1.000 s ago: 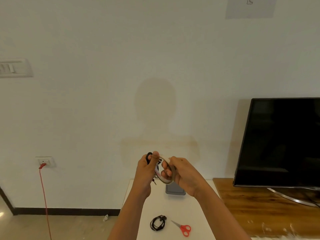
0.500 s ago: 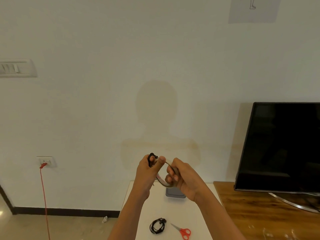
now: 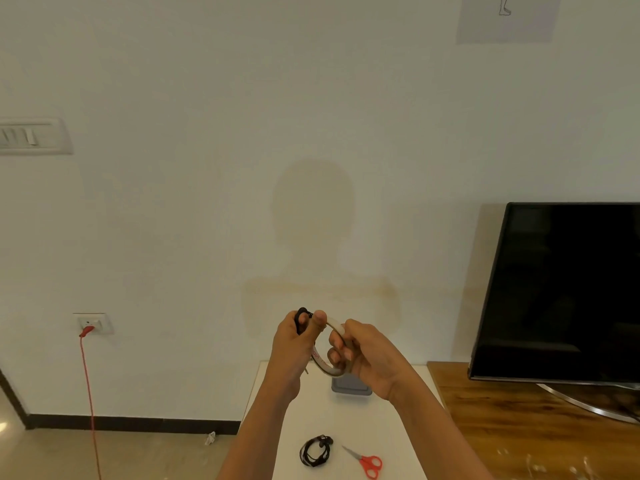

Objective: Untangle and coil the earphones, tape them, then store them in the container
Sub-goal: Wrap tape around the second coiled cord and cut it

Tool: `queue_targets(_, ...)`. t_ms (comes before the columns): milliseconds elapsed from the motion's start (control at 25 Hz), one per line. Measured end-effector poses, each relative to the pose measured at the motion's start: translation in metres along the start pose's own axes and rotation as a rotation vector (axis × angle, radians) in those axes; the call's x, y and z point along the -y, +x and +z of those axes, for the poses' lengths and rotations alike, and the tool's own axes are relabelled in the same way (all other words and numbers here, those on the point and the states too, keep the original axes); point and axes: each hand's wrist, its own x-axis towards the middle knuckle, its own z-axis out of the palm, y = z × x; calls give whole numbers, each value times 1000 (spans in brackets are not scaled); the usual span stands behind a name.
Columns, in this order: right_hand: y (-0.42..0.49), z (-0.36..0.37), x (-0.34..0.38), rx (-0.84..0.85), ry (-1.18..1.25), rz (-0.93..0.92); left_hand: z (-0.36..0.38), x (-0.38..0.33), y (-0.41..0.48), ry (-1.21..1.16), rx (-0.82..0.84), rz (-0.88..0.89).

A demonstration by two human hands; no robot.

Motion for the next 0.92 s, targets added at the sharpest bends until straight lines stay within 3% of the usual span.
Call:
queue_targets(440, 3, -4, -9, -1, -36, -11, -1, 1, 0, -5, -12, -7)
queue_targets(640, 2, -5, -7, 1, 138, 26, -2, -1, 1, -1, -28, -14)
queue_targets(920, 4, -4, -10, -9, 62, 6, -3, -1, -1, -7, -28, -9)
